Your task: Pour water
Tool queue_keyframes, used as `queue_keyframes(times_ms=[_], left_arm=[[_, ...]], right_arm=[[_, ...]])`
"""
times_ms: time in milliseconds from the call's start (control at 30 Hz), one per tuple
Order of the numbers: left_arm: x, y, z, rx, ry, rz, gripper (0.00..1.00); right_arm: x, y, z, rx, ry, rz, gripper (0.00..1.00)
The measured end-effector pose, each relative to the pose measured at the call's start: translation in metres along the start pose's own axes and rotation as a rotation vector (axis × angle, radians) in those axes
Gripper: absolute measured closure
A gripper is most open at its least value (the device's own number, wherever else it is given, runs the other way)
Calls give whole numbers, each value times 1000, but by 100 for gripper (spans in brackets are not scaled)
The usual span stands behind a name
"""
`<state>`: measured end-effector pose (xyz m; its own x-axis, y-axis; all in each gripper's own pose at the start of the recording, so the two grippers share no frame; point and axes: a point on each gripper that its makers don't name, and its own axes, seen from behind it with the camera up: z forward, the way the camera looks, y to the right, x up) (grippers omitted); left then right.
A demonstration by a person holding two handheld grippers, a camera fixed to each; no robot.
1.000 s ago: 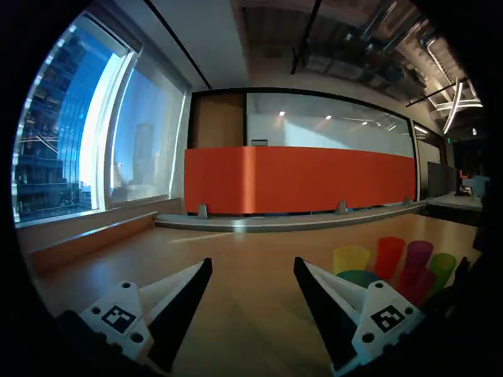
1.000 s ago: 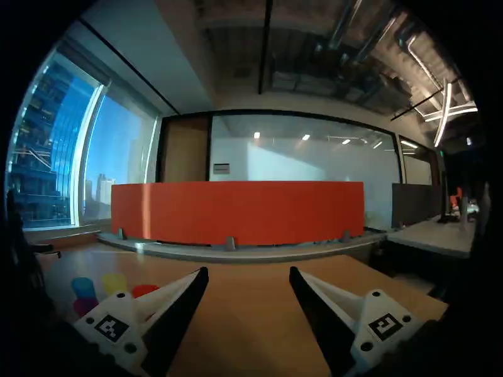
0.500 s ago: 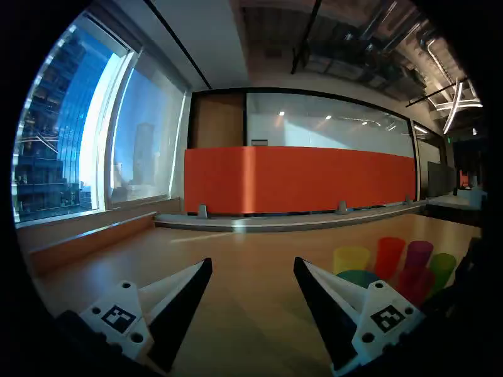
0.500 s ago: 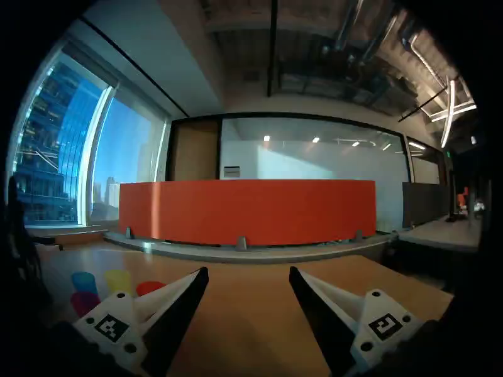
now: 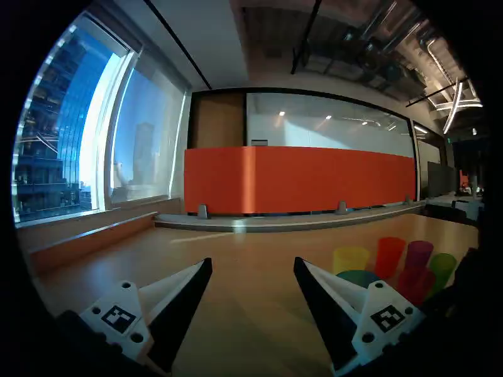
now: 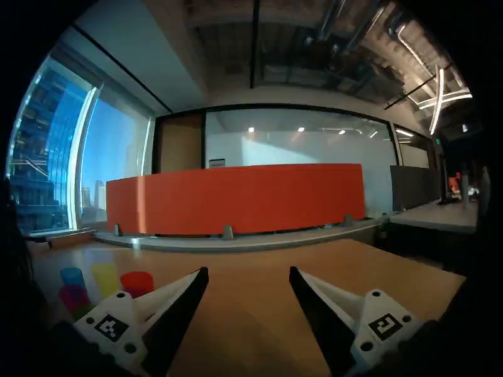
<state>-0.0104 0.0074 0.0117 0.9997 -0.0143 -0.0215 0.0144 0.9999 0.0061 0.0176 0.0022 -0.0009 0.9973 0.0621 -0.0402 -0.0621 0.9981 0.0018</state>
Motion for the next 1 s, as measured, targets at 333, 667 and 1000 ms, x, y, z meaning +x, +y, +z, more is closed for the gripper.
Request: queue_keyframes(times_ms=[333, 667, 1000], left_arm=[[0, 0, 0, 0, 0, 0, 4], [0, 0, 0, 0, 0, 0, 3], [-1, 1, 0, 0, 0, 0, 4]], right_arm=[[-14, 2, 2, -4, -28, -17, 1], [-18, 3, 3, -7, -40, -46, 1], [-18, -1, 2, 2, -40, -62, 1]])
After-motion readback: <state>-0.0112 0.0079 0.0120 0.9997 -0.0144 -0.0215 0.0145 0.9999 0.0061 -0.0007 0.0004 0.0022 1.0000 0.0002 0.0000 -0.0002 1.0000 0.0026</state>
